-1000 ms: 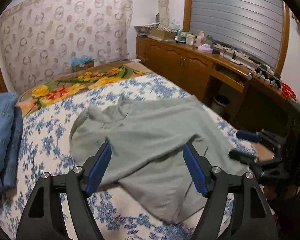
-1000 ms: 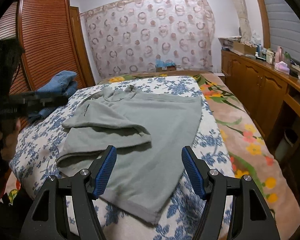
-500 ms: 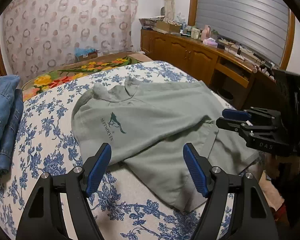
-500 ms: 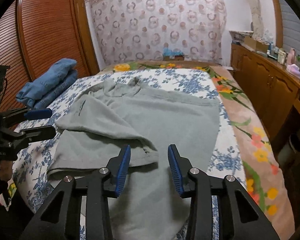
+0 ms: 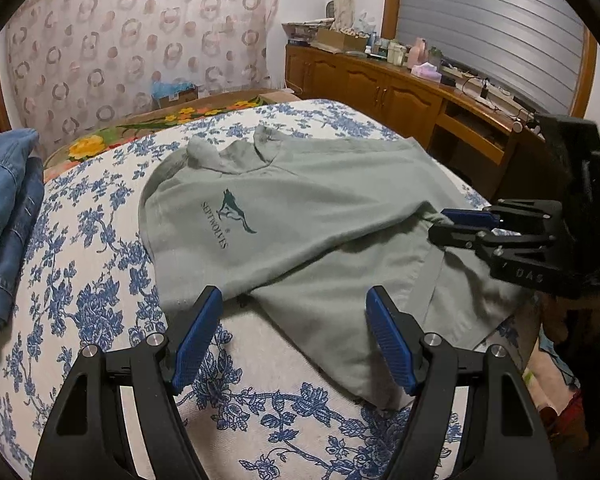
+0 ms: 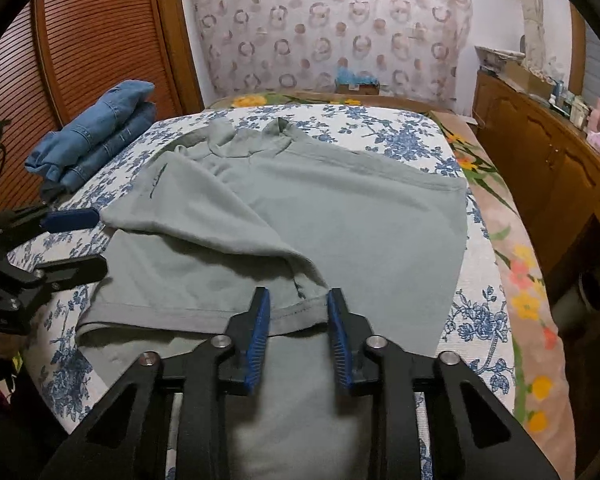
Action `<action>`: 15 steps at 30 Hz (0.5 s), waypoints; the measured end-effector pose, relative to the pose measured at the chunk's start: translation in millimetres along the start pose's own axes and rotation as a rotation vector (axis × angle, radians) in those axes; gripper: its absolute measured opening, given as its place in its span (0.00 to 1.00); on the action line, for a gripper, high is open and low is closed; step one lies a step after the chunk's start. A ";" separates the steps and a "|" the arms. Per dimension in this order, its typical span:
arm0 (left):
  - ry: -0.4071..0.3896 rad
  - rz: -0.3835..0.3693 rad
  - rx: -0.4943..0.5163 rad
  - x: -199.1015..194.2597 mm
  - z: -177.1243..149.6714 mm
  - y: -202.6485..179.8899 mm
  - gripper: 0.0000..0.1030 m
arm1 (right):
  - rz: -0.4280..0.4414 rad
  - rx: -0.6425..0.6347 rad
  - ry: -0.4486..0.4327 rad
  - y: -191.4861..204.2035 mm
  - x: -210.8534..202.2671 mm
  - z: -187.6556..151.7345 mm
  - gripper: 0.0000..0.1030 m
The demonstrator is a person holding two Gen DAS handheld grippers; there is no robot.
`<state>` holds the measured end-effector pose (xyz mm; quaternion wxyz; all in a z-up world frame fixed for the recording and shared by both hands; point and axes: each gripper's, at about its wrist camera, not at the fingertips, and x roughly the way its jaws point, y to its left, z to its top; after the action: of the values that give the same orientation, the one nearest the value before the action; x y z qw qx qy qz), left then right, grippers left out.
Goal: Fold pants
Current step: 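Grasp the opposite side with the right tool and fold it over the middle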
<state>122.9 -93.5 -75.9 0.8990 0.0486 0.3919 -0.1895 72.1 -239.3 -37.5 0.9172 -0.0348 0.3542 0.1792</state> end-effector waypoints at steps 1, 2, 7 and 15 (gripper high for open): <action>0.005 0.000 0.000 1.6 -0.9 0.3 0.73 | -0.001 -0.008 -0.002 1.7 -0.3 0.3 0.13; 0.007 0.000 0.001 2.3 -1.7 0.3 0.73 | -0.010 -0.022 -0.008 4.1 -2.1 0.5 0.08; 0.014 0.004 -0.001 4.6 -3.9 1.4 0.73 | -0.012 -0.028 -0.072 8.3 -19.0 0.8 0.07; 0.013 -0.003 -0.007 5.1 -5.3 1.8 0.73 | -0.002 -0.019 -0.158 12.0 -54.1 -4.5 0.07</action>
<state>123.0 -92.1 -83.4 0.8963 0.0462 0.3984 -0.1893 27.9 -245.4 -4.3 0.9421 -0.0297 0.2791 0.1837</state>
